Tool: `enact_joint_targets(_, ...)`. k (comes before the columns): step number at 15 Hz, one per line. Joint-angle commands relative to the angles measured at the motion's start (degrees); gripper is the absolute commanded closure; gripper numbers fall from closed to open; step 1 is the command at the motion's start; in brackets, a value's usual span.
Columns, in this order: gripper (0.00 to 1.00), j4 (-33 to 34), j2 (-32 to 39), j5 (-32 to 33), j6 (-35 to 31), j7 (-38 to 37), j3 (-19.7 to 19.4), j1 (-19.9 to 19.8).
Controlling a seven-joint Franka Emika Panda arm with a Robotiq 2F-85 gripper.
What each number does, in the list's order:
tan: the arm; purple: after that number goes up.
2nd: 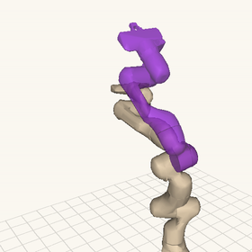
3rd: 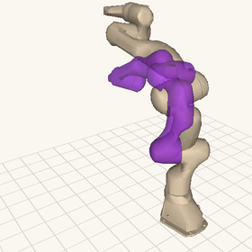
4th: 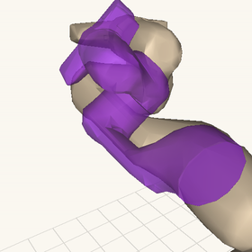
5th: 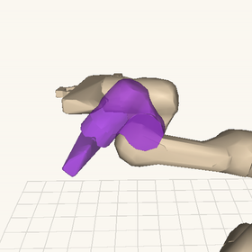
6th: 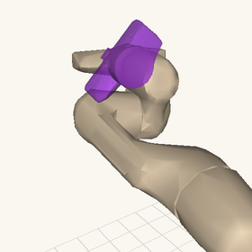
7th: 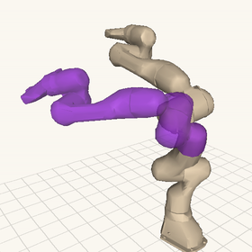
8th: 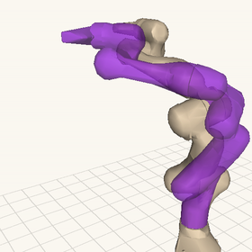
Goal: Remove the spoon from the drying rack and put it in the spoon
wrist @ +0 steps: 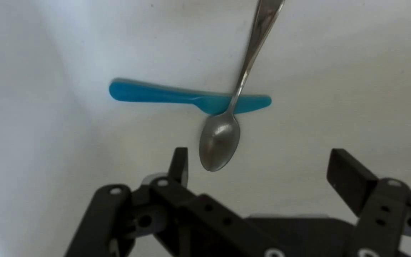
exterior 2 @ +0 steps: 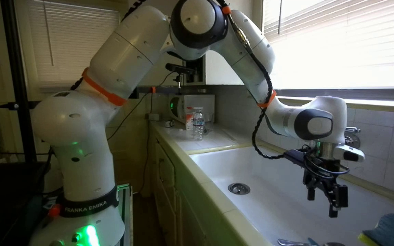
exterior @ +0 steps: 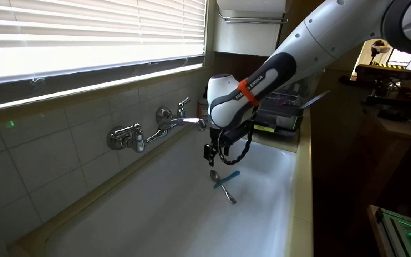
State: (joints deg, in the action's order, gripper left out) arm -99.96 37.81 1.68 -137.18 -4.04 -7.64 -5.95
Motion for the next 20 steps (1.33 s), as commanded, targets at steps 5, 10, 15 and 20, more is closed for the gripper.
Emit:
enact_joint_targets(5,0.0,-9.19,-9.81,4.51,4.77,-1.14,-1.79,1.26)
enact_joint_targets(10,0.0,-13.83,-15.14,5.36,4.86,-1.41,-1.96,1.12)
enact_joint_targets(15,0.0,-17.29,-19.43,6.74,4.52,-2.45,-2.41,1.13)
enact_joint_targets(20,0.0,-20.61,-23.48,7.65,1.95,-2.7,-2.44,0.57)
